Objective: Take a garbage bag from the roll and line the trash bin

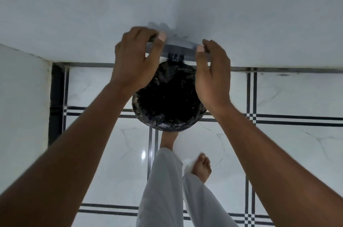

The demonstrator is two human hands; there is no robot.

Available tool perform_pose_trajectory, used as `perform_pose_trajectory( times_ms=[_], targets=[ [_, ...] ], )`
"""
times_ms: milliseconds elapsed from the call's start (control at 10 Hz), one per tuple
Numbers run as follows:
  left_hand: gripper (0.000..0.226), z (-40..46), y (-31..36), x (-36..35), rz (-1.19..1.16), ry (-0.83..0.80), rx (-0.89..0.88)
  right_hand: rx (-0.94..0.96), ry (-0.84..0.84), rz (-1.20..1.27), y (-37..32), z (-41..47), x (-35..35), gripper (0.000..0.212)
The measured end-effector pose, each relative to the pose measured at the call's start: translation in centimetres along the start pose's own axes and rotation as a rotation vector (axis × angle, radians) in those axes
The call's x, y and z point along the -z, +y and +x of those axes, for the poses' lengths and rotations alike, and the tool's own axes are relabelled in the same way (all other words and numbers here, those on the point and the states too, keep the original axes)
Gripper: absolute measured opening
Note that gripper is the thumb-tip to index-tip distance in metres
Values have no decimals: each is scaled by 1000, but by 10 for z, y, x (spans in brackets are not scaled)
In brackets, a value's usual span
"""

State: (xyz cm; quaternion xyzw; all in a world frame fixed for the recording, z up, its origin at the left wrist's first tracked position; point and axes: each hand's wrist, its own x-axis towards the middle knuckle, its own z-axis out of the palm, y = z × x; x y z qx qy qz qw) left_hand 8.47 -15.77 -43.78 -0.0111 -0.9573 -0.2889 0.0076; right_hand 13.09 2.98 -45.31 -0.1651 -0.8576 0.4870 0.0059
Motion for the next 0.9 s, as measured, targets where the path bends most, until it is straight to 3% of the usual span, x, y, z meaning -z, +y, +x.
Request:
perform_pose_trajectory(
  times_ms=[200,300,400,500,700,900],
  targets=[
    [27,-81,-19,-13,-70,-66,82,-84,-99,-64,45,-45,-6,47],
    [28,-134,-35,-35,-47,-210,205,-159,-185,-129,74,-82,-16,50],
    [40,-163,-49,-63,-154,-494,380,-336,-371,-120,94,-102,-30,47],
    [44,-173,-58,-84,-152,-610,513,-484,-552,-146,109,-108,-44,54],
    [40,-154,-45,-72,-231,-530,620,-598,-440,-28,85,-100,-35,43],
    [31,-141,28,5,-420,-366,597,-544,-312,182,-5,-98,30,29]
  ],
)
